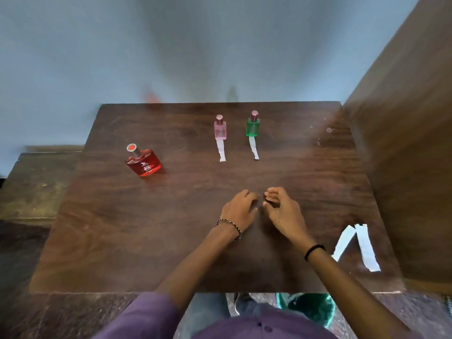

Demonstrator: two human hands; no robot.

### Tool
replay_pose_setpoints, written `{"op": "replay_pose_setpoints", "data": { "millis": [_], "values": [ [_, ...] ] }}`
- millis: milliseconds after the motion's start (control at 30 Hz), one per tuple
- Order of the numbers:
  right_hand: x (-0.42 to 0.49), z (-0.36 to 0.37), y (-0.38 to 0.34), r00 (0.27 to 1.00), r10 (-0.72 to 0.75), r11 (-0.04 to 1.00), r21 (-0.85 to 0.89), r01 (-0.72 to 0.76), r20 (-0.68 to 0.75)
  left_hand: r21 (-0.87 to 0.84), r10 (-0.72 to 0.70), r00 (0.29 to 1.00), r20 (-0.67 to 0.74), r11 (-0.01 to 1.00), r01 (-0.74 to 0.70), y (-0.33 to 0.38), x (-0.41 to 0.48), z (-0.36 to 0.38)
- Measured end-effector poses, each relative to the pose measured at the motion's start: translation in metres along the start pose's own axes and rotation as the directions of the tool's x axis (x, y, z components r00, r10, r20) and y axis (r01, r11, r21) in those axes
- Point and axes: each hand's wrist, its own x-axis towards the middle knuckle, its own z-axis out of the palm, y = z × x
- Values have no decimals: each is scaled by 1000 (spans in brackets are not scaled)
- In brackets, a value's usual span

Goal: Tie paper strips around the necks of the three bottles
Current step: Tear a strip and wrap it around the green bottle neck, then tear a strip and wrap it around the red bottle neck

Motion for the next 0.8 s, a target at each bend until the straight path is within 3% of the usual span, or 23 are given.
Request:
{"op": "replay_pose_setpoints", "data": {
  "millis": [300, 467, 567, 800],
  "values": [
    [-63, -59, 61, 997, -49, 980, -197, 36, -60, 93, 205, 951, 233, 968, -232, 70, -8, 34],
    [-89, -98, 101, 992, 85, 926, -360, -112, -90, 121, 247, 920, 305, 948, -294, 89, -7, 46],
    [-99, -112, 116, 985, 171, 902, -401, -161, -11, 156, 255, 914, 315, 936, -314, 100, -7, 51],
    [-103, -117, 125, 998, 61, 868, -495, -48, 10, 224, 238, 908, 344, 919, -326, 113, -7, 57]
  ]
}}
